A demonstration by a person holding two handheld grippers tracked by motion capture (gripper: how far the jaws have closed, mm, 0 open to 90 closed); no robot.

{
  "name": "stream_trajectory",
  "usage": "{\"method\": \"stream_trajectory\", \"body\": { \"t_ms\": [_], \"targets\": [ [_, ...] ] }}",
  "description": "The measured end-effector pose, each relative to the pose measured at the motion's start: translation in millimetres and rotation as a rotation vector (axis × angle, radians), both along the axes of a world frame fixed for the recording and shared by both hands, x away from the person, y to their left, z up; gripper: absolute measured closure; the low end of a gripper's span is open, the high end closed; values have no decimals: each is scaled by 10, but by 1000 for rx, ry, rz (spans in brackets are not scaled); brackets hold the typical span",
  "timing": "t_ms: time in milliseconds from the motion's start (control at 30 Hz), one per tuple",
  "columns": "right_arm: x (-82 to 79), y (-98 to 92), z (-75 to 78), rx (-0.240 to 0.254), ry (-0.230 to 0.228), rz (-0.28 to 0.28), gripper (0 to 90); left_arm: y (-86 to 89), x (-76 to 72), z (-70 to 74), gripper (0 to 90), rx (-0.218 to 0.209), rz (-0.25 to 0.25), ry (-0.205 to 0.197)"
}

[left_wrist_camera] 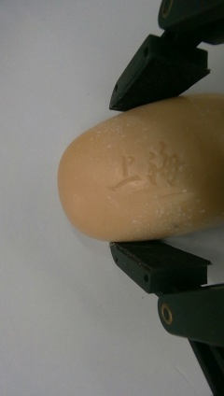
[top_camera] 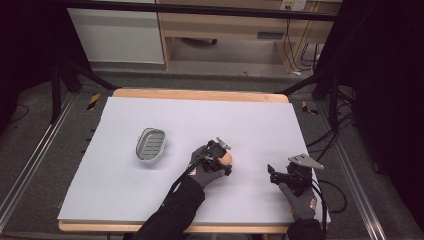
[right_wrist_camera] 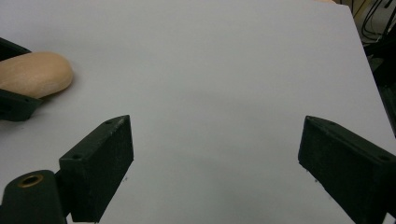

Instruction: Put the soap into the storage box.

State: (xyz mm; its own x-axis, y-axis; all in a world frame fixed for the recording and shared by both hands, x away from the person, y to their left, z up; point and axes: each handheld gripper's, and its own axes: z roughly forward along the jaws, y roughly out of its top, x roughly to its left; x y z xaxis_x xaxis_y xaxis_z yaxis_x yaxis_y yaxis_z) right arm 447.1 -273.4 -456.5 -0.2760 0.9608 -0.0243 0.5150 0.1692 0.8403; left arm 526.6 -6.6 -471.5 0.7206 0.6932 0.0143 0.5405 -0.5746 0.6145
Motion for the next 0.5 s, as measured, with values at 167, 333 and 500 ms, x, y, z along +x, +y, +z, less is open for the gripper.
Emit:
{"method": "stream_trajectory", "body": {
  "t_ms": [167, 333, 500],
  "targets": [
    [3, 1, -3, 2, 4, 1, 103, -4, 6, 8, 276, 3, 4, 5],
    [4, -2, -3, 2, 2, 2, 103, 1, 10, 17, 311, 6, 14, 3],
    [2, -5, -1, 3, 2, 3, 103, -23, 3, 24, 315, 14, 9, 5]
  ]
}}
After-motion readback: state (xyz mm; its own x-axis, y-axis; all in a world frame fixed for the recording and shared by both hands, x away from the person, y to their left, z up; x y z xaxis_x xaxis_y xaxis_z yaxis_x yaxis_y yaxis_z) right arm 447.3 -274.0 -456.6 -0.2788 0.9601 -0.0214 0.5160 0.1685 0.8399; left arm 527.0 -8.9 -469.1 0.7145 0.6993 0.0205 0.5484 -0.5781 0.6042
